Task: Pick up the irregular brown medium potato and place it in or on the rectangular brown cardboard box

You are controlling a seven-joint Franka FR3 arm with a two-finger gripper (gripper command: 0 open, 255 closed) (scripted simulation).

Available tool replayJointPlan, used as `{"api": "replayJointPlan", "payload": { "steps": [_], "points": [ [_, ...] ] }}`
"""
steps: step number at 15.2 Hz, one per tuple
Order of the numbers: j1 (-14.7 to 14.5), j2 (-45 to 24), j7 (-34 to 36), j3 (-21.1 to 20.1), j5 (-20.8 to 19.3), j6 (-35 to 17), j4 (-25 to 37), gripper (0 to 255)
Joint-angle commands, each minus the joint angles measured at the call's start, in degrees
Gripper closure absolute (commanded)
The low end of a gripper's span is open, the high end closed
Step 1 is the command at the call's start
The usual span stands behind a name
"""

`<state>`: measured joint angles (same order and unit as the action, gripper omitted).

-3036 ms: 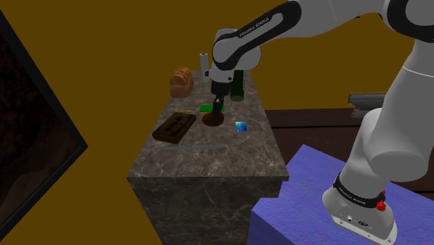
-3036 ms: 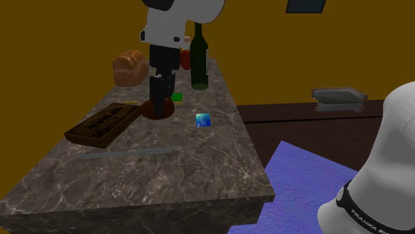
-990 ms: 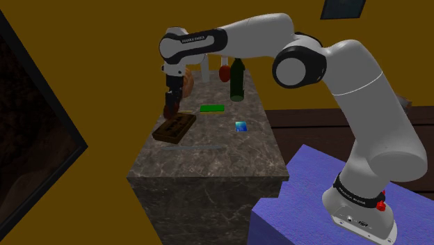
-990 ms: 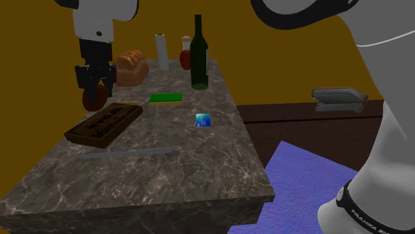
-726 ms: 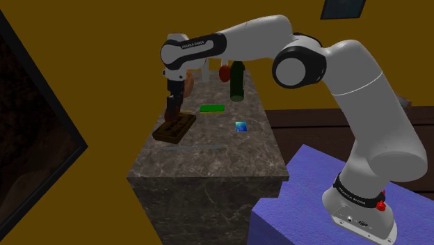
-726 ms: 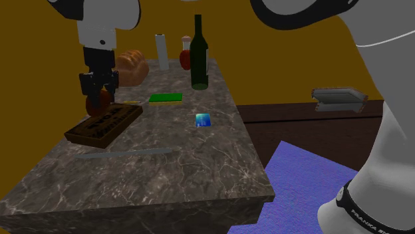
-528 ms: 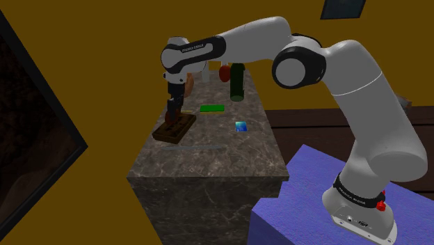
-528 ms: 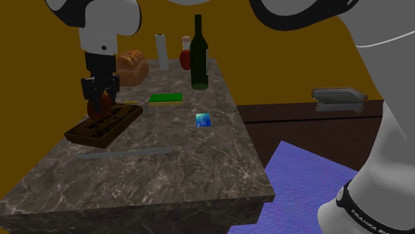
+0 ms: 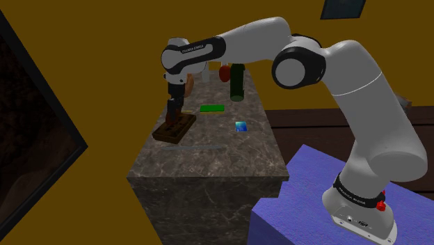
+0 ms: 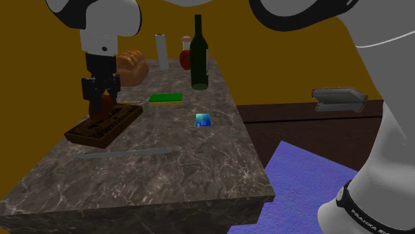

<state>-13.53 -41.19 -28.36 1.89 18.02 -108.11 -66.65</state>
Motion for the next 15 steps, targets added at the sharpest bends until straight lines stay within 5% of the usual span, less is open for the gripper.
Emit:
{"api": "replayJointPlan", "payload": {
  "steps": [1,5,9,15],
  "points": [
    [0.0,0.0,0.0,0.0,0.0,0.0,0.0,0],
    [0.0,0.0,0.0,0.0,0.0,0.0,0.0,0],
    [1.2,0.9,0.6,0.3,-0.4,6.5,5.5,0],
    [1.2,0.9,0.6,0.3,-0.4,6.5,5.5,0]
  ]
}}
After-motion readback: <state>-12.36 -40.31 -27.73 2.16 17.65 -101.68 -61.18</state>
